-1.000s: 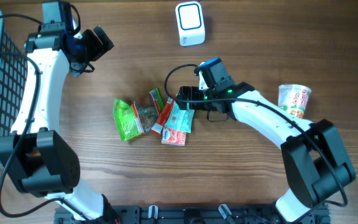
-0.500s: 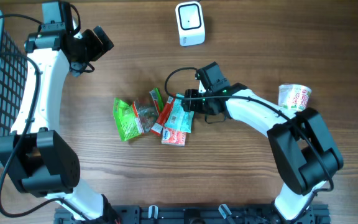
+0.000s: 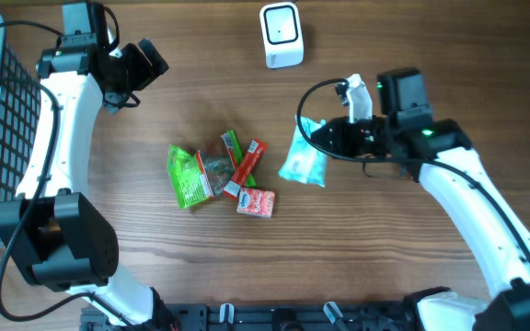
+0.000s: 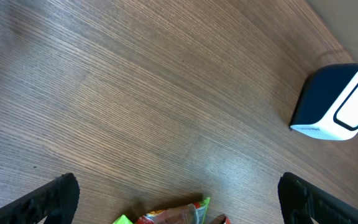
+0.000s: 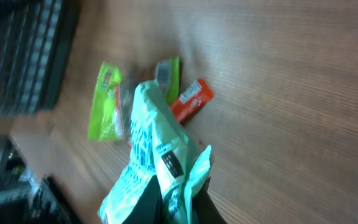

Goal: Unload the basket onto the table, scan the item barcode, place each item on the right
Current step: 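Grasp the mint-green packet with the right gripper and lift it, then hold the mint-green packet up in front of the scanner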

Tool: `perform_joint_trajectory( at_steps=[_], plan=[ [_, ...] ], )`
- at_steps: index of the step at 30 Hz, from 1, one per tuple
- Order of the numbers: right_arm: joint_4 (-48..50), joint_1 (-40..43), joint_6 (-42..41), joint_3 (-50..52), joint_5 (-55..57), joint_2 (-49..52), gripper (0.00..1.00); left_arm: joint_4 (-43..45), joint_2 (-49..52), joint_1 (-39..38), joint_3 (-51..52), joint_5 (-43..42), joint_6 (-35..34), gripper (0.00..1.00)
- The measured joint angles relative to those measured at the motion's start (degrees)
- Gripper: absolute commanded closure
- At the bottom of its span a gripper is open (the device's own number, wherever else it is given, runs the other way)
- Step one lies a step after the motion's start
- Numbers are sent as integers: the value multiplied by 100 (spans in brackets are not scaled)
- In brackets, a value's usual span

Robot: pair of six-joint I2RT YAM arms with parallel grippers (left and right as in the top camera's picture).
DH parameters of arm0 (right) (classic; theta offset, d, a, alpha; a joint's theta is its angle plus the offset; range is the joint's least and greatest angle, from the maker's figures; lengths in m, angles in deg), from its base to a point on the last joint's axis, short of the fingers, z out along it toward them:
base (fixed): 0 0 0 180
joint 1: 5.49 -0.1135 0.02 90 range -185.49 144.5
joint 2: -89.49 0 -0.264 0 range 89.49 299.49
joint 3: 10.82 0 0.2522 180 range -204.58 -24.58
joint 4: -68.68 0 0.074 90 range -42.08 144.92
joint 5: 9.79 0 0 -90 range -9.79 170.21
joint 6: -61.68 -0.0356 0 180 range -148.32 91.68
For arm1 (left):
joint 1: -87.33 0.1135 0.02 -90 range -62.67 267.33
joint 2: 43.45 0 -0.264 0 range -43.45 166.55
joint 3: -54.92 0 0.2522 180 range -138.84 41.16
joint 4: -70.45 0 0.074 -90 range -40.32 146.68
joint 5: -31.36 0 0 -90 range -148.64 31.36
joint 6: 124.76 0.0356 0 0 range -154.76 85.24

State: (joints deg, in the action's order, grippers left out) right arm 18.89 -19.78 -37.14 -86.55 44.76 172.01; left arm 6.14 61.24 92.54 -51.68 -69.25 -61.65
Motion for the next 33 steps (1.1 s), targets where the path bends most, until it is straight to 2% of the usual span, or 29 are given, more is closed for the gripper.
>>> perform_joint_trajectory(
  at_steps=[1,3,6,24,29,31,33],
  plan=[
    [-437,151,619,13,-417,-195,96,-2,0,0,0,2,0,0],
    [-682,247,1178,17,-826,-592,96,-2,0,0,0,2,0,0],
    [-1040,245,1325,17,-798,-1185,96,4,0,0,0,2,0,0],
    [-1154,245,1318,17,-678,-1198,96,2,0,0,0,2,0,0],
    [-1204,245,837,-7,-107,-1198,96,2,0,0,0,2,0,0],
    [-1668,245,710,-330,179,-1108,96,4,0,0,0,2,0,0],
    [-2535,245,579,-1335,693,-789,96,0,0,0,0,0,0,0]
  ],
)
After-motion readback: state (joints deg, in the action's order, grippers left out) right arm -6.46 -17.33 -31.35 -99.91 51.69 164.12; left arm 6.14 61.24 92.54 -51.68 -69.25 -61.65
